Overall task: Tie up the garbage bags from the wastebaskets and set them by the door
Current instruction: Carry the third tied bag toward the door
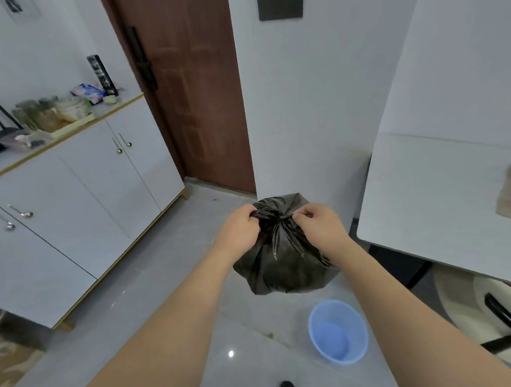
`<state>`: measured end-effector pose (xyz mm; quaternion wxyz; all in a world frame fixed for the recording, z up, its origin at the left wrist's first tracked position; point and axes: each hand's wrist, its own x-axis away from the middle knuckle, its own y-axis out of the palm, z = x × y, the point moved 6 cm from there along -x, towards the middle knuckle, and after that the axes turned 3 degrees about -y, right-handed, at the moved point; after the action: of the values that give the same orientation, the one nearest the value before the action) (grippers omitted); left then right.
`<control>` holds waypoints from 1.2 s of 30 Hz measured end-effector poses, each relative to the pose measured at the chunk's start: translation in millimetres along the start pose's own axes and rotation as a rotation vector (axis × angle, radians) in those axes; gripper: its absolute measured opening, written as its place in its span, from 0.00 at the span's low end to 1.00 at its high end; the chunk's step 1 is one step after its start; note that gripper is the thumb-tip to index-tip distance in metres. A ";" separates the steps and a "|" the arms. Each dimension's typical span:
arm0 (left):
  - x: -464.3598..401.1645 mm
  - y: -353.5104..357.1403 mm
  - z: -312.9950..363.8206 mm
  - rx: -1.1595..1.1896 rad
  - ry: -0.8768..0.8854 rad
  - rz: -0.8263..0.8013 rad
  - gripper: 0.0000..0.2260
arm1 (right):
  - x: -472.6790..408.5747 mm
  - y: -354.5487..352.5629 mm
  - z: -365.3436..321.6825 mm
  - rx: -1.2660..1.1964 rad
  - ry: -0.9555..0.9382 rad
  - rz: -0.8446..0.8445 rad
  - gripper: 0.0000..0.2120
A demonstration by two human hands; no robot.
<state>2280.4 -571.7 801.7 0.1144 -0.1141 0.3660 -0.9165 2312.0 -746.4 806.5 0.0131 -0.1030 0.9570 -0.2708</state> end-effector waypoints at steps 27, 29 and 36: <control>-397.7 -9.6 58.1 -0.048 0.335 -0.396 0.12 | -324.2 22.1 -7.6 -0.046 0.248 0.388 0.07; -417.6 -1.8 53.7 -0.045 0.315 -0.426 0.12 | -339.4 28.1 -3.3 -0.059 0.265 0.409 0.08; -471.8 50.9 21.1 -0.076 0.242 -0.464 0.12 | -383.0 52.4 48.0 -0.082 0.354 0.370 0.07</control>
<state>2740.1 -482.8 722.0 -0.1477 -0.0888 0.3753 -0.9107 2680.6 -649.3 726.5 -0.1093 0.1223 0.9571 -0.2388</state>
